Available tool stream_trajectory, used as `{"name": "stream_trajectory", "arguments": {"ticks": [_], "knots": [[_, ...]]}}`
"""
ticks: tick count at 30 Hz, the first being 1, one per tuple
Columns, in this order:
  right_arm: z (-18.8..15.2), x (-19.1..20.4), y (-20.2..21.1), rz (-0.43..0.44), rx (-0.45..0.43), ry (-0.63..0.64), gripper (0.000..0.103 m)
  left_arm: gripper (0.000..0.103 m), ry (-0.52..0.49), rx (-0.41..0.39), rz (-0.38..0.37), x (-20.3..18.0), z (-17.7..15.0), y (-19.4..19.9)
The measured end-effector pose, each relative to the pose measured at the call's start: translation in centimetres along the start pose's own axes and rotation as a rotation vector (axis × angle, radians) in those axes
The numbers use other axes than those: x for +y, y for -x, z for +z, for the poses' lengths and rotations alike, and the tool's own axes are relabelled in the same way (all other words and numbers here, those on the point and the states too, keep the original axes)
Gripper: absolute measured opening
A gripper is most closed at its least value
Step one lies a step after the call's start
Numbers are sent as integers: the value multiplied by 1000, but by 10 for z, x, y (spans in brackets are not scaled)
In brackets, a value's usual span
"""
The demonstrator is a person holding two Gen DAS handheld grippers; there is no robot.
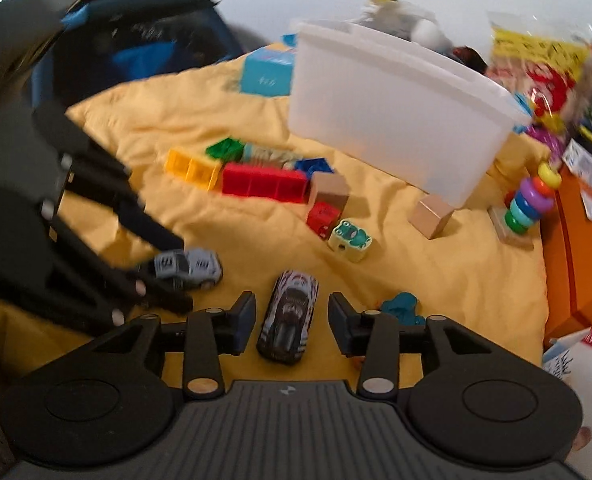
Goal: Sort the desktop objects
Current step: 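Carry both held cars over the white bin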
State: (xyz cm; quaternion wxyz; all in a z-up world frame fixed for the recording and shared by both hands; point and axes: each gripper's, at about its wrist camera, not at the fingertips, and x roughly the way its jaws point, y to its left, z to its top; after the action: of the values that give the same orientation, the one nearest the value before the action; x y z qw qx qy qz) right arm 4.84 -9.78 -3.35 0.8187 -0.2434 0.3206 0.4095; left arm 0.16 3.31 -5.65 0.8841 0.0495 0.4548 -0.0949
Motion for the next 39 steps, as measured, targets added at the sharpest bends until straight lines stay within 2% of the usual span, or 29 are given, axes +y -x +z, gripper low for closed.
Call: {"name": "stream_trajectory", "arguments": {"ticks": [1,4,6,8,10,12,13,19,28,32,39], "knots": [[1,-1,-1,1,2,-22,47,46,-6,5,2,0,0,-1],[0,-4,-11,-1,14,-76,62,46,-4,8,2,0,0,-3],[-2,-7,-21,10,49,-119,62,46,-1,10,-1,1,0,-3],[-7,-8,-27,37,81,-163,57,44,2,9,-1,1,0,-3],[-11,-9,-27,44,74,-187,54,33,1,6,-1,1,-1,-2],[-11,-8,-24,47,69,-178,37,33,3,6,-2,1,-1,-1],[-11,-7,-23,40,69,-168,33,33,4,6,-3,1,0,-1],[-8,-5,-14,26,66,-137,33,33,19,-6,-2,4,3,8],[15,-34,22,-26,-55,-199,33,33,53,-168,63,24,42,51],[37,-46,34,-60,-126,-189,33,33,22,-252,106,33,71,67],[83,-80,37,-57,-235,-233,33,33,1,-375,173,57,125,84]]}}
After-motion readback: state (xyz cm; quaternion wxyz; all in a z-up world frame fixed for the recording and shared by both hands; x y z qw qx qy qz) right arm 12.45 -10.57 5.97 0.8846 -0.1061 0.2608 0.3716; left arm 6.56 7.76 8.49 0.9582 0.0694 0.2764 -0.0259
